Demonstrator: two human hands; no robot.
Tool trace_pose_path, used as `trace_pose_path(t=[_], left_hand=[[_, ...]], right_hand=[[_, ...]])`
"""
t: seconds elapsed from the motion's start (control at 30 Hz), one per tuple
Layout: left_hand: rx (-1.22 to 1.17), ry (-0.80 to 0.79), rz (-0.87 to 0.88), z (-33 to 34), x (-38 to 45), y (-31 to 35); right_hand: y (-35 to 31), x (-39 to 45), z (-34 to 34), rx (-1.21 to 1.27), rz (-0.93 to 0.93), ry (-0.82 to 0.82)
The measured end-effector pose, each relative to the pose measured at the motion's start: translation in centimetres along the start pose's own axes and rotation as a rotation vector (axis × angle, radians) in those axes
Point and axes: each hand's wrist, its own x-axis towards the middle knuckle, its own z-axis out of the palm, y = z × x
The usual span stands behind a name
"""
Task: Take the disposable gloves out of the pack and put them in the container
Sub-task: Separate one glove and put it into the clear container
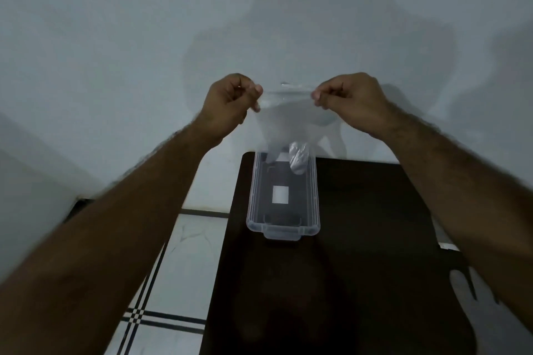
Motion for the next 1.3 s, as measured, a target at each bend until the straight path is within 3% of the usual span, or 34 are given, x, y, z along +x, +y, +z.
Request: trace_pose_path(t=[0.2, 0.53, 0.77, 1.13, 1.3], left_hand=[[0.047, -0.039, 0.142, -1.7, -0.3, -0.4], [0.194, -0.089, 0.13, -0.7, -5.4, -7.9], [0.346, -0.052, -0.004, 1.0, -8.2, -13.0], [0.628, -0.264, 0.064, 2.2, -9.7, -17.4], [0.804, -0.508, 0.125, 2.9, -9.4, -18.9]], right_hand=[[-1.4, -0.2, 0.2, -0.11, -0.132, 0.01], [3.5, -4.6, 4.5, -0.225, -0.126, -0.105], [7.1, -6.3, 8.0, -0.452, -0.113, -0.279], [12.8, -8.8, 12.7, -0.765, -0.185, -0.508], [13.9, -9.5, 13.7, -0.886, -0.155, -0.662]])
